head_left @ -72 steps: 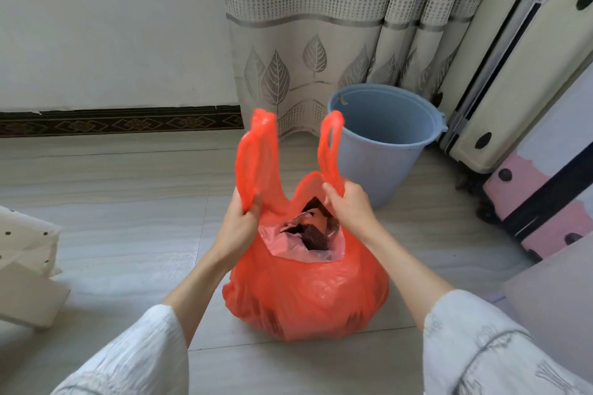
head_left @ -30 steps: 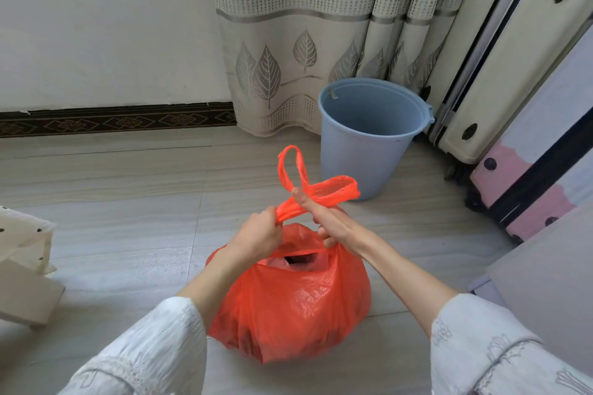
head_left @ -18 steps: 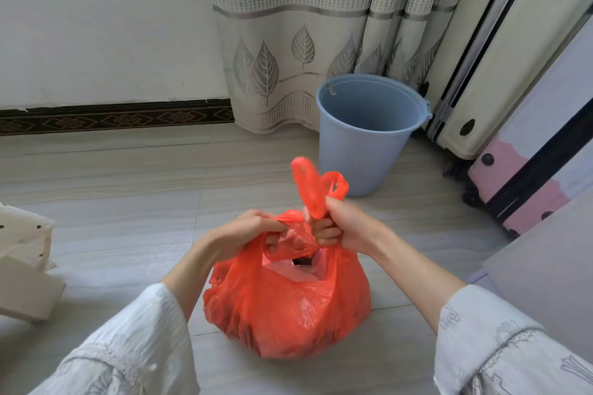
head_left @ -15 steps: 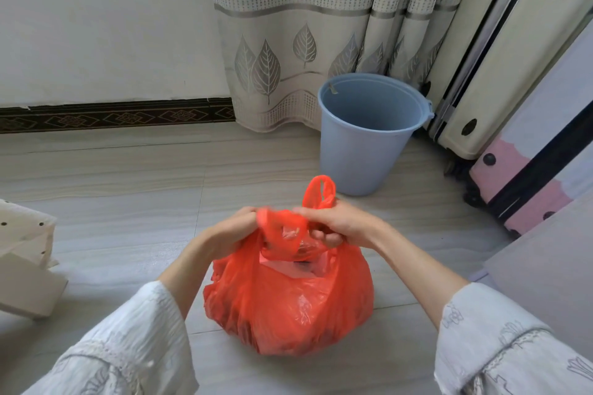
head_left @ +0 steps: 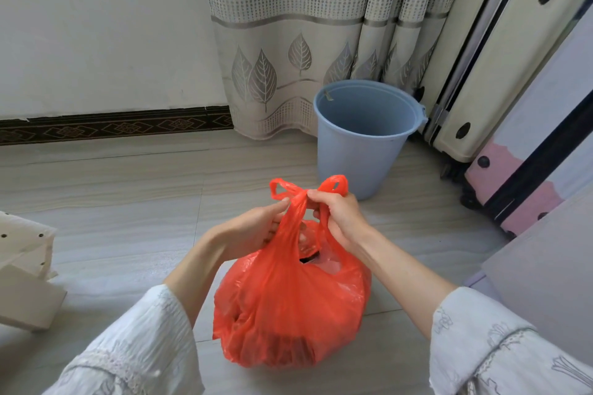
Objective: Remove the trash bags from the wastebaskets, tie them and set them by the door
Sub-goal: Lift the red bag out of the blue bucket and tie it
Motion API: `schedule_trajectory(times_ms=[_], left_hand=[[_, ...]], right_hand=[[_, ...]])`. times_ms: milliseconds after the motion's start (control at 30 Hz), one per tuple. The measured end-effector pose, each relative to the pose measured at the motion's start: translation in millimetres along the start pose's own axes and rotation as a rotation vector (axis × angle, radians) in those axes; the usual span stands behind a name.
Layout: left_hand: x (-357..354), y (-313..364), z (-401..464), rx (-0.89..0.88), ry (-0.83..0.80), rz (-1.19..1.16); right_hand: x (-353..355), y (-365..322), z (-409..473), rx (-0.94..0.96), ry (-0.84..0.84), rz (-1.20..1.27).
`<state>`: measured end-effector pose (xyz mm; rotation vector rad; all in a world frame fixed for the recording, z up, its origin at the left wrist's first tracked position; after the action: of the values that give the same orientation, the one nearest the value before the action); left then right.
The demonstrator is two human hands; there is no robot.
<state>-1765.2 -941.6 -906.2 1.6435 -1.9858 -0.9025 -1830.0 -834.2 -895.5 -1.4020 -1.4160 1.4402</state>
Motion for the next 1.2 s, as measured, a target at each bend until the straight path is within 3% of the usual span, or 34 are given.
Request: schedule_trajectory(times_ms=[100,233,333,467,567,633,733,833,1200], left_hand=[[-5,-1,2,0.022,0.029,0.037],[6,8,3,-0.112,0.170,-0.098],[16,16,1,-0.245,0.180,-0.217],[26,30,-10,-0.418,0.328,-0.303],[30,37,-13,-0.501,0.420,-0.438],[33,37,-10,-0.506,0.397,-0.637],[38,33,-2,-0.501,0.348,-0.979],[37,27,5,-0.450,0.363,-1.096],[92,-36,3,-0.251,0.639,-1.045]], right_hand=[[-1,-1,-2,-0.016,-0.018,0.106],[3,-10,-2,0.003,-0.016,0.155],[2,-13,-2,-0.002,-0.061,0.100],[-8,-9,-7,-0.016,-0.152,-0.008],[-13,-7,-6,-0.023,-0.105,-0.064],[-10,-8,-3,-0.063,0.035,0.065],[-2,-7,3,-0.161,0.199,0.494],[8,-5,1,-0.254,0.263,0.708],[93,9,-15,-0.371,0.475,0.350]])
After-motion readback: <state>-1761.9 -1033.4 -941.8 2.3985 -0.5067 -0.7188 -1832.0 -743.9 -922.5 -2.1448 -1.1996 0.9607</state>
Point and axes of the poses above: each hand's wrist, its own z-axis towards the middle knuckle, its own x-axis out of the back of the hand, y = z × x, the point moved 7 cm from there along z, towards the middle knuckle, and after that the axes turned 10 degrees about x, right-handed, at the moved point
